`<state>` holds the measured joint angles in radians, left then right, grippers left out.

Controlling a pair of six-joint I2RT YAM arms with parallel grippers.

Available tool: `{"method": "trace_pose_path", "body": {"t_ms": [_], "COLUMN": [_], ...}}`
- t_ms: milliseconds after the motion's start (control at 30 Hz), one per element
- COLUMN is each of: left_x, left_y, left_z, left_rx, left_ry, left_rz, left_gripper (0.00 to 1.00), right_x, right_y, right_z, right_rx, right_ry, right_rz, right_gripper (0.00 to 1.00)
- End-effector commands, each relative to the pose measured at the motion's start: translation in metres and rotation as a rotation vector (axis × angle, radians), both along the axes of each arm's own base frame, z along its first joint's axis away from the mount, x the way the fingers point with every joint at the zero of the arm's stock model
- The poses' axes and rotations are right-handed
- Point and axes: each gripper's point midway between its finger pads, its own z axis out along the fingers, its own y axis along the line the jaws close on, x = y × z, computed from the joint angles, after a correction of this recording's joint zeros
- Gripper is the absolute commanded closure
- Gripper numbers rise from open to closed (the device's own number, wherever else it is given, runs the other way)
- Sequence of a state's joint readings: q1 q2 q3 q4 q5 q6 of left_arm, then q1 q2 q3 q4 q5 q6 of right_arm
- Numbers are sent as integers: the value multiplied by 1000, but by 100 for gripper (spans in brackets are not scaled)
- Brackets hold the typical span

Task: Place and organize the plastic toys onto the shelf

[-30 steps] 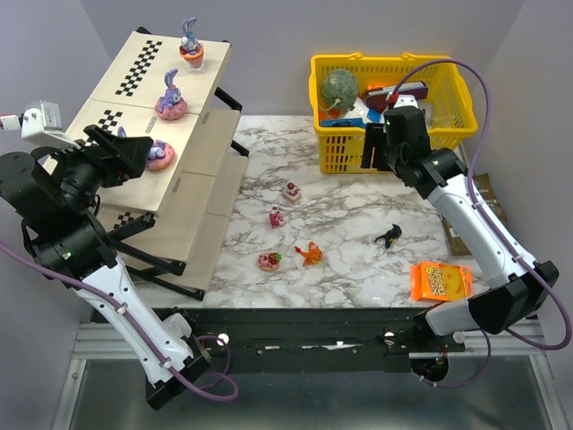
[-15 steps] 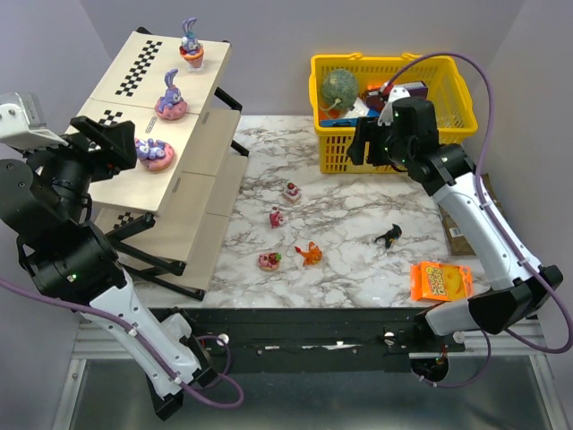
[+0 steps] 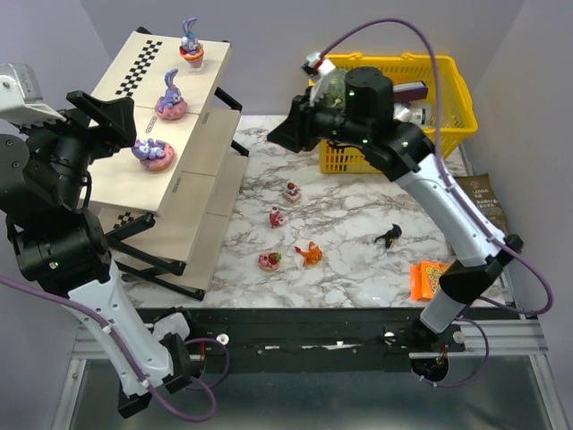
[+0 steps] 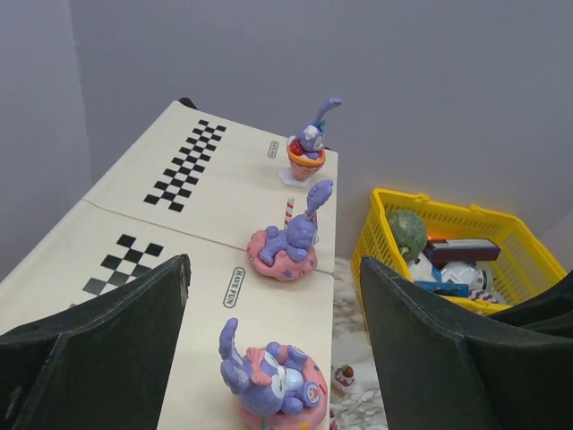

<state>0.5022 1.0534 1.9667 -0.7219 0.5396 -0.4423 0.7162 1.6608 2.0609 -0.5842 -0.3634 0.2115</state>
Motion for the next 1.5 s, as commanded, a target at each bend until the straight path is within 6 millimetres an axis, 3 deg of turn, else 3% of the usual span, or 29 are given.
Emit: {"method": "trace_pose_path", "body": {"t_ms": [0,200,467,700,1033,1467], "left_x": [11,24,25,20,19,10], "left_y": [14,14,17,29,24,29], "left_z": [-3,-7,-13,-11,-16,-15], "left_rx": [-55,-75,-73,-100,-80,-57], "left_ry": [11,36,61,60,75,66], "left_rz": [94,122,174,263,261,304], "left_gripper": [16,17,17,18,17,14], "right_x": [-18,-26,-37,-36,-31,-61], "right_y": [46,87,135,170,185,199], "right_z": [26,65,70,57,44,34], "right_rx": [83,211,292,304,246,199], "right_ry": [-57,-166,-241,-281,-372,-401], "right_rz": [125,155,192,198,124,149], "right_gripper": [65,69,70,75,77,77]}}
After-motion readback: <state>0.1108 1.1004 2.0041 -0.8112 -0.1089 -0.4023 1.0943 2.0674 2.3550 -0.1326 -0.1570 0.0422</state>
